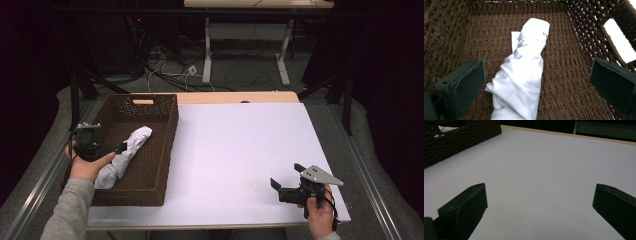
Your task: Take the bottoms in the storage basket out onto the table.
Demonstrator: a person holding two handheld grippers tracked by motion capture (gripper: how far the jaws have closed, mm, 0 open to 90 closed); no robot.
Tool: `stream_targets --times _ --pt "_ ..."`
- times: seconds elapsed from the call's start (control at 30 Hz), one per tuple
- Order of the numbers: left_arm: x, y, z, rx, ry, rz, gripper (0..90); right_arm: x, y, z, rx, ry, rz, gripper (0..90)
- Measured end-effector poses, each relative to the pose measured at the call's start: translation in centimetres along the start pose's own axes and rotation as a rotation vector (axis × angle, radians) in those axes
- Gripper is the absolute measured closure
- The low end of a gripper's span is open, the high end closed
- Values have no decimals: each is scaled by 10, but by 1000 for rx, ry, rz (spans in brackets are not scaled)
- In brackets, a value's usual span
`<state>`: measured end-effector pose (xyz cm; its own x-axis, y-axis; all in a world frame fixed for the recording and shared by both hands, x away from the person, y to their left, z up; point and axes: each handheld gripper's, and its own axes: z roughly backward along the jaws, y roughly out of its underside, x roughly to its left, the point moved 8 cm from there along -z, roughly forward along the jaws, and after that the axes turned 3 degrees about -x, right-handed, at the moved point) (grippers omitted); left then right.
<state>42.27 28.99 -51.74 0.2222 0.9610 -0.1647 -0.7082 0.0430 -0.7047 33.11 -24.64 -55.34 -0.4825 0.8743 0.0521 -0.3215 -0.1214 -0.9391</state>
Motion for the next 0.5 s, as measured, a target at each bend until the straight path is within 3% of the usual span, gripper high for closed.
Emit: stream_targets --times 0.5 --pt "16 19 -25 90 -16 34 8 0 2 -2 12 -4 1 0"
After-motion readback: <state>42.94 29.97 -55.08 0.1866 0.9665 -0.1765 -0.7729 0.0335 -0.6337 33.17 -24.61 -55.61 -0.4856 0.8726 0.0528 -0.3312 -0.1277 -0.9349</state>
